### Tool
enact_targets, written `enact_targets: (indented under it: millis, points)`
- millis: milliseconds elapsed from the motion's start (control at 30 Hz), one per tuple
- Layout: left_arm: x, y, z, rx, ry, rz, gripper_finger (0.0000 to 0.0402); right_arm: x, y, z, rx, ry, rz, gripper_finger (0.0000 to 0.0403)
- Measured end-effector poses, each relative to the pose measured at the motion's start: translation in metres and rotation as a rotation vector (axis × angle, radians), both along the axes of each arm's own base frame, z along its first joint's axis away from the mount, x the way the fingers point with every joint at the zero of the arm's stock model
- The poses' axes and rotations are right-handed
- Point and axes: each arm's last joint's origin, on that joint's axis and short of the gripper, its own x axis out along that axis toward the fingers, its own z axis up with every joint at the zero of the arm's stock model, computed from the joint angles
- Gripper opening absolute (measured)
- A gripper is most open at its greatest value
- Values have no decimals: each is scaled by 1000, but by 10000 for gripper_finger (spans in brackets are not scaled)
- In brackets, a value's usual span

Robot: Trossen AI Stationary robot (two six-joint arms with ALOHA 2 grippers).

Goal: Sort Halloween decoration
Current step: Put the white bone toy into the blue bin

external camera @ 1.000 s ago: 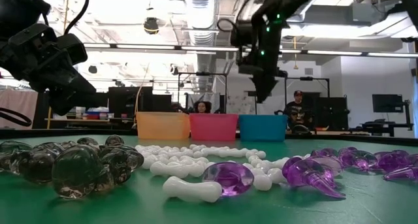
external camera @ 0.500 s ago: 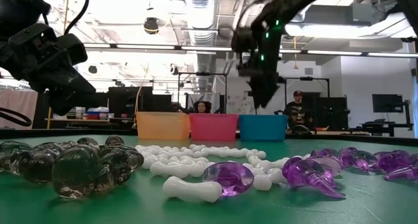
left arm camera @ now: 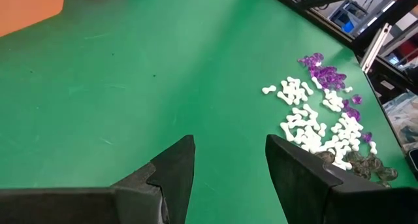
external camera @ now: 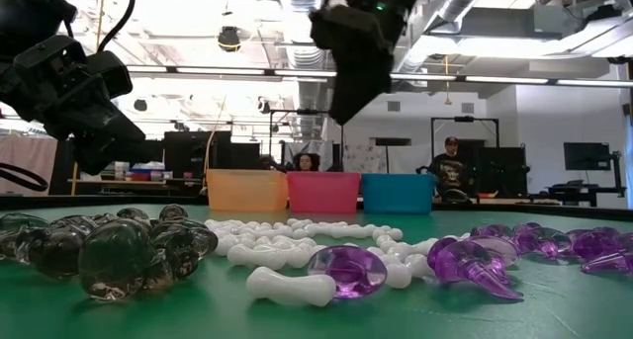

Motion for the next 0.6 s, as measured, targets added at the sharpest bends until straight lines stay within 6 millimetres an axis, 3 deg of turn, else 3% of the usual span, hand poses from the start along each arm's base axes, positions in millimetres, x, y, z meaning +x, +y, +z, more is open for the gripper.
enact_targets:
  millis: [233, 433, 600]
  points:
    - [0, 0, 0, 0, 0, 1, 179, 29, 44, -35, 47, -65, -15, 177]
    - [0, 0, 0, 0, 1, 0, 179, 40, 59, -72, 67, 13, -32, 177]
    - [0, 0, 0, 2, 0, 0, 179, 42, 68, -87, 74, 44, -33, 177]
